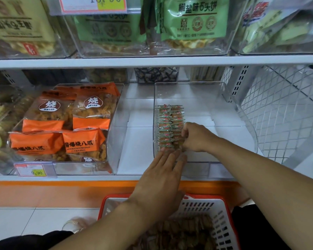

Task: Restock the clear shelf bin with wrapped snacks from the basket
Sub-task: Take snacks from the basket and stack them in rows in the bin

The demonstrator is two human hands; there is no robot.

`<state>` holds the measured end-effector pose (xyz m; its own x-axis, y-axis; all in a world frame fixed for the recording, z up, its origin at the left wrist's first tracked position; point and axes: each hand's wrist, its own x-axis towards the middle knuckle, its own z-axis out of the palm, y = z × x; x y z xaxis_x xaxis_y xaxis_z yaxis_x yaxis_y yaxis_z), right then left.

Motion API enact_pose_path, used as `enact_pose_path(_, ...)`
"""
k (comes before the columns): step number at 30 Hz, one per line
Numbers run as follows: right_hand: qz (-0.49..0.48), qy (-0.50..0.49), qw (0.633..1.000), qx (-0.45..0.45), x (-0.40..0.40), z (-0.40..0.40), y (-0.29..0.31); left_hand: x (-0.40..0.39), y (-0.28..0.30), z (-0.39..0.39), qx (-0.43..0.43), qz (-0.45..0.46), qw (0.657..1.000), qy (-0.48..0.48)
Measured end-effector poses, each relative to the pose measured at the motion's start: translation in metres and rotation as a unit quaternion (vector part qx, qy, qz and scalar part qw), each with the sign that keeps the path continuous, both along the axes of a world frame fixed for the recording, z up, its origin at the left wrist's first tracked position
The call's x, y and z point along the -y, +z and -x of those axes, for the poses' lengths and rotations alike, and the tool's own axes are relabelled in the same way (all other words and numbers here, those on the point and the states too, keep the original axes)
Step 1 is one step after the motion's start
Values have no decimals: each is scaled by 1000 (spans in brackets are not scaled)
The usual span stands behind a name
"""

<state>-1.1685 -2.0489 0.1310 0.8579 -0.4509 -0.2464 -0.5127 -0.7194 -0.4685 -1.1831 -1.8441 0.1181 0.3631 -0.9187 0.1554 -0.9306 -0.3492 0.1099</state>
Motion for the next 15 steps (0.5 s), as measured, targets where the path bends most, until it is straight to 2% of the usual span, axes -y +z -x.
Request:
enact_pose_path(4, 55, -19, 995, 81, -5, 16, 22, -9, 9, 0, 2, 31, 1000, -2)
enact_pose_path(7, 127, -28, 964, 231, -11, 33, 42, -18, 17, 2, -20, 163, 986, 17)
enact_pose_path(9, 79, 17, 937, 340, -22, 46, 50, -25, 17, 1, -26, 194, 980, 18)
enact_pose_path(12, 15, 113, 899, 422, -48, 65, 44, -40, 2, 1, -61, 131, 989, 10)
enact_pose_path(14, 24, 181, 898, 401, -69, 75, 20, -53, -21, 1, -122, 24, 992, 19)
enact_pose_path(15, 34, 220, 905, 362, -81, 80, 4, -59, -37, 1, -155, -46, 987, 27)
